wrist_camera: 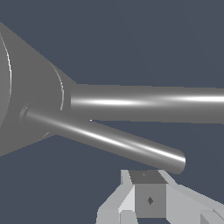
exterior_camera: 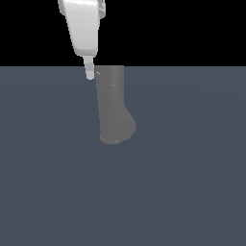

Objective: Turn on the faucet by rotating a designated handle.

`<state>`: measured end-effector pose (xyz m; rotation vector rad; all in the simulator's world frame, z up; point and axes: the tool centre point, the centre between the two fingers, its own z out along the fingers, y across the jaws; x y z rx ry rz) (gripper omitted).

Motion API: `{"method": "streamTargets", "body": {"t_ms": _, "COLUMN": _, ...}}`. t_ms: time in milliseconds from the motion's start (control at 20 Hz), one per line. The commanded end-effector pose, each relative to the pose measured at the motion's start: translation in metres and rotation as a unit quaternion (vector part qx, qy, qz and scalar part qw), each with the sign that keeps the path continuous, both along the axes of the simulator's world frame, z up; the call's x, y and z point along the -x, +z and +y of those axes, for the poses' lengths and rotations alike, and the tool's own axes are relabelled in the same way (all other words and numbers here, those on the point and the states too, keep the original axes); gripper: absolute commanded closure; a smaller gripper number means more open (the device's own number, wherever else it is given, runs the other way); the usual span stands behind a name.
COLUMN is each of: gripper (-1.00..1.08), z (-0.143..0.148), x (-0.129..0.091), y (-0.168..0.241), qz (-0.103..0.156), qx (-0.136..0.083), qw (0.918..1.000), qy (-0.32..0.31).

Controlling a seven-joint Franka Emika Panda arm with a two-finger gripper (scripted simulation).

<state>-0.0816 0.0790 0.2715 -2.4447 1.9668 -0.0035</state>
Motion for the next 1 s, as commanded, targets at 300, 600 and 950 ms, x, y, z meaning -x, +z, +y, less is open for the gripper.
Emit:
{"method": "streamTargets", "body": {"t_ms": 300, "gripper": 1.08, "z": -0.044, "x": -0.009, "y": 0.0, "qz": 0.001, "qx": 0.001, "qw": 1.0, "qy": -0.005}}
{"method": "streamTargets", "body": {"t_ms": 600, "gripper": 1.08, "z": -0.079, "x": -0.016, "y": 0.0, "qz": 0.001, "qx": 0.001, "qw": 1.0, "qy": -0.008}}
{"method": "streamTargets", "body": {"t_ms": 950, "gripper": 1.08, "z": -0.112, "x": -0.023, "y": 0.0, "qz": 0.002, "qx": 0.001, "qw": 0.9999, "qy": -0.011}}
